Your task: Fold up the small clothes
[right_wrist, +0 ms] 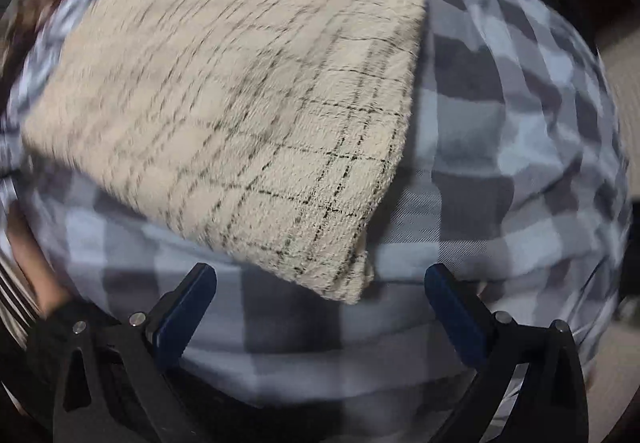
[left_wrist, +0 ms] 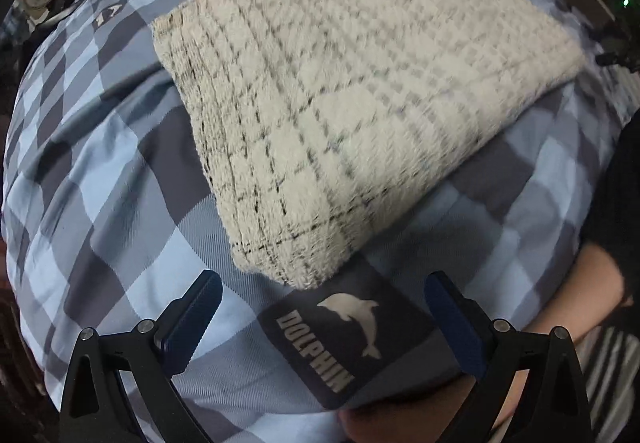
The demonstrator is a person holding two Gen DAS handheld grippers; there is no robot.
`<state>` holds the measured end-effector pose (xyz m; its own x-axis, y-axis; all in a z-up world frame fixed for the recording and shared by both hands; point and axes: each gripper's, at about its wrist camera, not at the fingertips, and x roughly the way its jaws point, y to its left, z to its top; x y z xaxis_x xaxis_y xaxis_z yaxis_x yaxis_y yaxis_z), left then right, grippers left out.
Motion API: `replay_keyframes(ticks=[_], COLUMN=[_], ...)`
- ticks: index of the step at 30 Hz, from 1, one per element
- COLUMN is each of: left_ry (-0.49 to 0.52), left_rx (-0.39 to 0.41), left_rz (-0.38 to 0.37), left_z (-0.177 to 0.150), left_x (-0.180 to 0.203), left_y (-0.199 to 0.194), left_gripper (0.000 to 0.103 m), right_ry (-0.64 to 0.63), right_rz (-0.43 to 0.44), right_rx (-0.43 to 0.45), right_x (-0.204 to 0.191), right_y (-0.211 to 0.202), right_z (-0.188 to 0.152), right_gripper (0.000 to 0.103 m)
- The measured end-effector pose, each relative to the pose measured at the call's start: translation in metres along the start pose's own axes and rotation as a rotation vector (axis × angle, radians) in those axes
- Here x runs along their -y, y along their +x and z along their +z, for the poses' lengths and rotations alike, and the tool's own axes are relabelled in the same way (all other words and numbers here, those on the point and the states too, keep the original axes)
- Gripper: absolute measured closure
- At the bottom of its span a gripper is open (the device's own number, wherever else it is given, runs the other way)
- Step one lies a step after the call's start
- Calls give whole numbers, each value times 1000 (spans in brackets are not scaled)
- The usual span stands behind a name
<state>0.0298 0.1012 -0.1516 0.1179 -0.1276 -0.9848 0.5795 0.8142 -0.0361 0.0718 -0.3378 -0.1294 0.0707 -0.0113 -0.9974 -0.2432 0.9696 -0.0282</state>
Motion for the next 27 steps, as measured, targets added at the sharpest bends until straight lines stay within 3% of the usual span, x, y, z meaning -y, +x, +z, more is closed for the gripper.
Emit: replay_keyframes(ticks=[6,10,11,13,14,16,17,19,22,27], left_ry=[12,136,144,147,152,187,198,195,130,18], left_rx=[-39,14,20,17,18,21,20,21,20,49], left_rz=[57,135,133,91,81,79,76,77,35,-41], left_z=[9,17,19,23,24,26,27,36,44,52], left_x=[5,25,26,28,29,33,37,45,42,34], left_y=[32,35,34,34,34,32,31,27,20,-3], left_gripper=[1,1,4,25,29,43,49,69,78,83], right_ry=[-157,-221,-227,-239,-246,-252,-248,-234,-205,-49], right_rz=[-50,-96,-103,-120,-128,-121,-112,-107,-74,68], right_rx=[-79,-146,-163,-180,-182,-168,-166,-149,-118,-34], right_x=[-35,-53,-56,-63,-67,-72,-74,-78,-80,-74], right_y=[30,60,68,79,83,85,84,79,70,50], right_z=[6,8,9,8,8,5,5,9,6,2], right_gripper=[1,1,1,1,3,26,30,53,71,87])
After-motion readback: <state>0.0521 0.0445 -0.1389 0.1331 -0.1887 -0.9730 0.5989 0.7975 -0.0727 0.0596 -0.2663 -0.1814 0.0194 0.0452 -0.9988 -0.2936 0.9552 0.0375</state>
